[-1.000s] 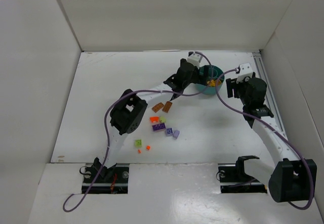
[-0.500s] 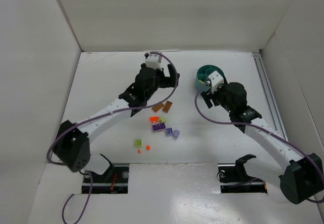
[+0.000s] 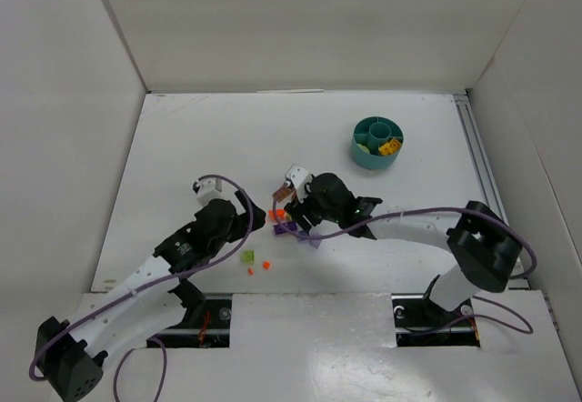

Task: Sort the legos into containers by color

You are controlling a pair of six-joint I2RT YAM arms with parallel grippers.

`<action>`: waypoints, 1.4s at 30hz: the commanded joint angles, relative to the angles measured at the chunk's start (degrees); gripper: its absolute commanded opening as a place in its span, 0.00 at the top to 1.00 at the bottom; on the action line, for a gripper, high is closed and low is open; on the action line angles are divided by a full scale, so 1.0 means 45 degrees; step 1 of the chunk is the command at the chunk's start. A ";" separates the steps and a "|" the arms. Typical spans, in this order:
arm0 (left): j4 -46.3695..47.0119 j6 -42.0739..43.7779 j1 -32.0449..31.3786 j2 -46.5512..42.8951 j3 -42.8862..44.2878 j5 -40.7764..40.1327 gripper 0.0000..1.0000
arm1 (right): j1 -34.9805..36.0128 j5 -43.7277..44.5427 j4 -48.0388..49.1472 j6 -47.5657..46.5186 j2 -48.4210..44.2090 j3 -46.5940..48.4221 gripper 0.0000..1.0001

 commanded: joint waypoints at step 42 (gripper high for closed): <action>-0.2416 -0.2356 -0.0021 -0.0801 -0.0537 -0.0212 0.00 | -0.4521 -0.0104 -0.0699 -0.1854 -0.0137 0.2855 0.80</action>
